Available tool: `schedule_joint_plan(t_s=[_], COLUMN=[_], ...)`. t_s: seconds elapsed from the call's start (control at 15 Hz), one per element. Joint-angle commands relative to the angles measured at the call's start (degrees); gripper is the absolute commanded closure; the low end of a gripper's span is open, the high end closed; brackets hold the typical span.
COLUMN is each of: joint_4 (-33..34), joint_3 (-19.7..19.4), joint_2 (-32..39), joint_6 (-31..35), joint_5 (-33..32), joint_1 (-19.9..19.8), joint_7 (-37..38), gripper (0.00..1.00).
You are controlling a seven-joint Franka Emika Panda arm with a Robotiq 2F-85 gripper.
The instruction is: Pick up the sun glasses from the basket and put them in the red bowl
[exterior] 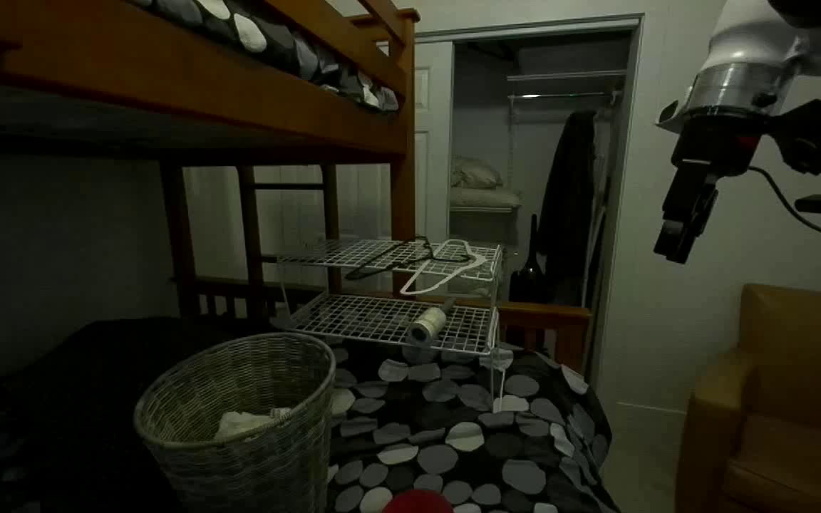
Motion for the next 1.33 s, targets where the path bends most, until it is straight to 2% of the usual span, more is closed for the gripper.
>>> schedule_joint_plan(t_s=[0.0,0.27,0.4,0.6,0.73,0.8,0.93,1.0,1.07,1.27], joint_4=[0.2,0.2,-2.1,-6.0,-8.2,-9.5,-9.8,-9.5,-9.4,-9.4], joint_3=[0.5,0.5,2.6,7.9,13.0,16.8,19.9,20.2,18.3,19.3], joint_2=[0.2,0.2,-1.0,-1.5,0.1,0.4,3.8,5.5,3.0,5.4], joint_6=[-0.2,-0.2,2.7,11.8,22.0,27.4,35.9,37.5,34.6,37.3], joint_5=[0.5,0.5,4.3,13.1,18.0,19.8,16.9,16.0,15.3,15.0], joint_1=[-0.8,-0.8,1.6,7.0,11.0,11.1,15.0,16.4,16.0,17.9], joint_7=[-0.5,-0.5,0.3,-0.2,-0.4,-2.0,-1.0,-1.2,1.2,1.1], gripper=[0.0,0.0,0.0,0.0,0.0,0.0,0.0,0.0,0.0,0.0])
